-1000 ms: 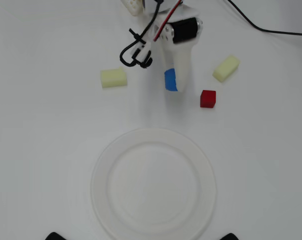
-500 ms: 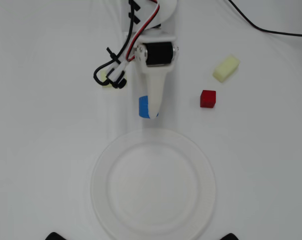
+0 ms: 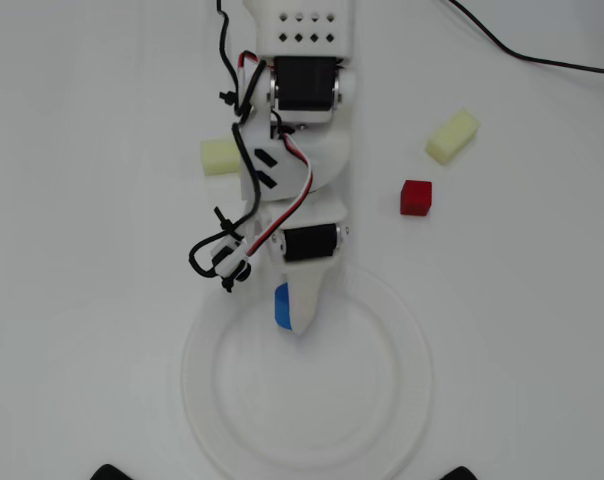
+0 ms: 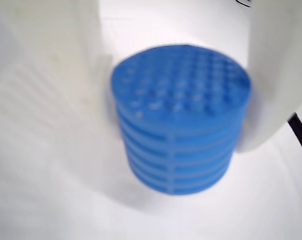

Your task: Grasp a blue block and put it in the dish.

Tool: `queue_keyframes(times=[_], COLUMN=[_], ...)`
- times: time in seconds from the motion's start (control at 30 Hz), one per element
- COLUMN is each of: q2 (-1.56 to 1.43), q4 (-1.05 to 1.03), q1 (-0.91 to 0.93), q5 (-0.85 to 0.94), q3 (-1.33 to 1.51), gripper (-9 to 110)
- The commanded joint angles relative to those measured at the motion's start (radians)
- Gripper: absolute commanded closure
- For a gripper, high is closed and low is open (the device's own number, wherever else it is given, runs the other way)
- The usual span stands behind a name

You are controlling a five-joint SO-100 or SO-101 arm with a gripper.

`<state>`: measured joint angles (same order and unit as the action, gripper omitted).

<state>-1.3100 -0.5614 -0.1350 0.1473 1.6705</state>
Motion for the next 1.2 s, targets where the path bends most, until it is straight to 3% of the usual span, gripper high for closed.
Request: queue_keyframes(times=[0.0,0.17,0.4,0.63,0.93,1.17], q2=[0.008,0.02,-0.028,-0.161,-0.551,-1.035], q4=[-0.017,-0.032,-0.094,-0.253,-0.557,-0.561], q1=[-0.014,-0.011,0.011,0.023,-0.02,-0.061], q5=[0.0,-0.008,-0.084,-0.106,-0.094,-0.137], q3=[-0.069,-0.069,-0.075,-0.077,-0.037,0.394], gripper=[101,99,76,68,65,65])
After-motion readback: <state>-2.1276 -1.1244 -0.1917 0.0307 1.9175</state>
